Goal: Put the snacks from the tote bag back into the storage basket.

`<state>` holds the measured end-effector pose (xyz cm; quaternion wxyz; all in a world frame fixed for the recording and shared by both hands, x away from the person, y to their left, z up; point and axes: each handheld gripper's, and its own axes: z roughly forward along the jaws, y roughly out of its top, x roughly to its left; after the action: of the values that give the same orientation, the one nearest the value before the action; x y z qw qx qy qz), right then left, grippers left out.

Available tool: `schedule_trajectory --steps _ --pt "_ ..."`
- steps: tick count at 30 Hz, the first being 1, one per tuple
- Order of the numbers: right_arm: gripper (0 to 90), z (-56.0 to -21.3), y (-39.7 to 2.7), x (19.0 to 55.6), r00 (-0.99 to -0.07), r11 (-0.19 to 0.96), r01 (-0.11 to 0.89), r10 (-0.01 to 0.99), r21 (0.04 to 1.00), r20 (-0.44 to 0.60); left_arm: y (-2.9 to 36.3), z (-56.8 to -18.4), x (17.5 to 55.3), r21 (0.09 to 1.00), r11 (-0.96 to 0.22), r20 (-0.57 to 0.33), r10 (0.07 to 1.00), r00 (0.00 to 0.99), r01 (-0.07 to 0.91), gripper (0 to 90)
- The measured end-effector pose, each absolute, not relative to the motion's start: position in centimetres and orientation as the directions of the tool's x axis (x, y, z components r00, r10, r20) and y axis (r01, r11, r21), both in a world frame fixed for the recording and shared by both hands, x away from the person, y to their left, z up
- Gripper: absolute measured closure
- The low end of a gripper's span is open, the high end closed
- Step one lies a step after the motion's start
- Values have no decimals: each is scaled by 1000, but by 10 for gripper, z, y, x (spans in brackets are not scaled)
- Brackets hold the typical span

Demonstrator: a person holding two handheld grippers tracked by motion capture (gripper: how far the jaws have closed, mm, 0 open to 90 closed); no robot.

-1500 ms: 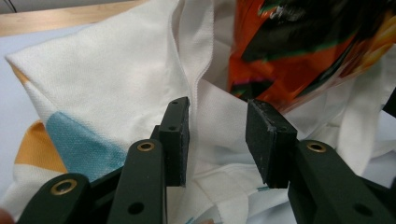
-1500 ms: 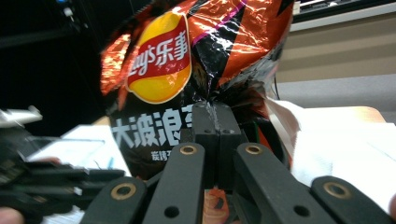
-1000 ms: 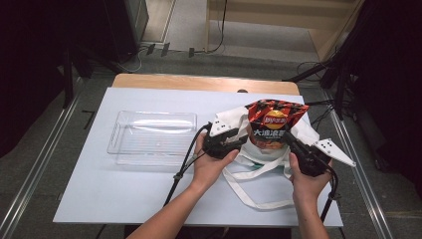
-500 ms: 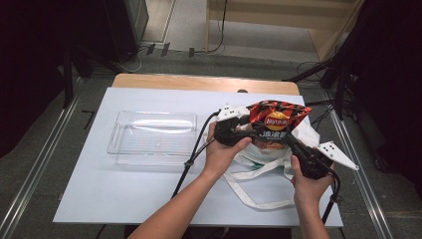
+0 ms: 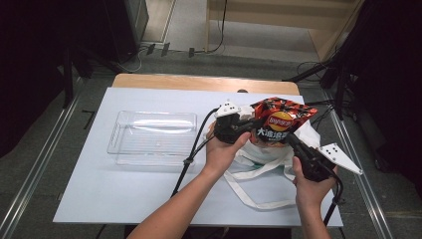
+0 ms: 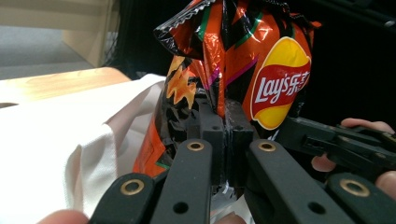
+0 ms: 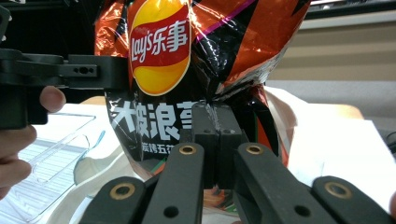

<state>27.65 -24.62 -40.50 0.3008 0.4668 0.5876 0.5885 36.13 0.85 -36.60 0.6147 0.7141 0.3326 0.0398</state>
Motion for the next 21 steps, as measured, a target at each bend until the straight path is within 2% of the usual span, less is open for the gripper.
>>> schedule_trajectory --steps 6,9,13,18,21 --pt "612 -410 -248 274 -373 -118 198 909 973 186 12 -362 360 897 -4 -385 480 788 441 900" --pt "524 -419 -249 272 -353 -92 213 921 973 164 13 -359 358 900 1 -385 467 796 435 900" --pt "460 -431 -252 269 -332 -57 250 933 967 141 14 -355 355 904 13 -387 446 807 427 900" --pt "429 -446 -253 273 -312 -27 308 942 951 128 13 -345 350 912 6 -370 443 817 410 900" --pt "448 -453 -253 276 -274 -31 342 953 939 131 13 -342 348 916 4 -361 441 822 400 900"
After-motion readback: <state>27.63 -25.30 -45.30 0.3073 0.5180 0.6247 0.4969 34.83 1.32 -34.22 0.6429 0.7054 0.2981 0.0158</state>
